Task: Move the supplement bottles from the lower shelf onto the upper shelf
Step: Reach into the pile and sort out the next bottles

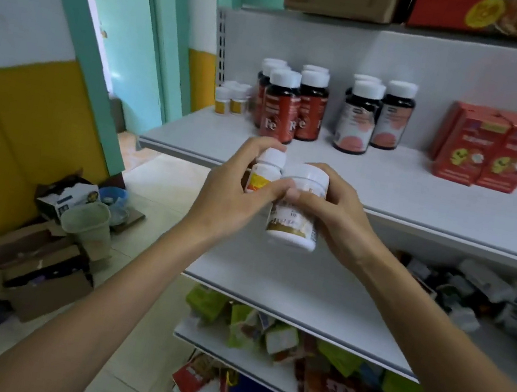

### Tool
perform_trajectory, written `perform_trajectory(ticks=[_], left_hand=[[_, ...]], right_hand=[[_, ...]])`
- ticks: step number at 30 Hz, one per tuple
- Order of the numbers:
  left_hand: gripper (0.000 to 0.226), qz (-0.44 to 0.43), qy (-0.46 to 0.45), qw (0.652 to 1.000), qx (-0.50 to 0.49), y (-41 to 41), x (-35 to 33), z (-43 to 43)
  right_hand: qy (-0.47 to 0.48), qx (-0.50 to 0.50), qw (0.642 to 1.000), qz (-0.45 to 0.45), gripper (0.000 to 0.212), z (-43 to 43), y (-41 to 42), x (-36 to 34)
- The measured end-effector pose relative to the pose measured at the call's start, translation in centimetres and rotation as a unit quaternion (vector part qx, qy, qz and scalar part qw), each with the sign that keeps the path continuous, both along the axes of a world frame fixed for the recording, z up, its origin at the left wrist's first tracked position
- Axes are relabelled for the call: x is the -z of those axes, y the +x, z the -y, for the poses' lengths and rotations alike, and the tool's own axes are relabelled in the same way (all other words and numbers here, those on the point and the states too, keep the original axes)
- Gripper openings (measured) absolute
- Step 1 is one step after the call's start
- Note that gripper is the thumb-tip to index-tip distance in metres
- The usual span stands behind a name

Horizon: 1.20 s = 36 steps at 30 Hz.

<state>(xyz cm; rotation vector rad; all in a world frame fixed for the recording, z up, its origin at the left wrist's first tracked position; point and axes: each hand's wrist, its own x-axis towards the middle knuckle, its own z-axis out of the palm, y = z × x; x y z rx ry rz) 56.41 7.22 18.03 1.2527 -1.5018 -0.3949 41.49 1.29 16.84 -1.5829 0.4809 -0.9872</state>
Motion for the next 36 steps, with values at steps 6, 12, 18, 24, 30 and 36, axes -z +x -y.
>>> perform_trajectory(ticks=[6, 12, 18, 24, 30, 36], left_hand=[[0.047, 0.012, 0.019, 1.000, 0.021, 7.3, -3.0, 2.5], [0.052, 0.029, 0.047, 0.997, -0.050, 12.8, -4.0, 6.4], [0.051, 0.048, 0.096, 0.991, -0.081, 14.7, -3.0, 10.4], [0.051, 0.092, 0.107, 0.987, -0.080, 15.5, -2.1, 14.4], [0.045, 0.162, 0.112, 0.972, -0.127, 16.7, -2.1, 17.7], [0.046, 0.174, 0.144, 0.962, -0.155, 16.9, -1.8, 19.7]], right_hand=[[-0.058, 0.101, 0.993, 0.001, 0.032, 2.1, 3.8, -4.0], [-0.063, 0.170, 0.983, -0.029, 0.032, 4.1, 5.4, -4.8], [-0.075, 0.190, 0.976, -0.074, 0.028, 4.9, 6.5, -5.1], [-0.109, 0.218, 0.960, -0.138, 0.032, 5.7, 6.4, -4.8], [-0.091, 0.236, 0.959, -0.130, 0.034, 7.0, 5.9, -4.3], [-0.098, 0.243, 0.958, -0.116, 0.043, 7.1, 5.5, -4.2]])
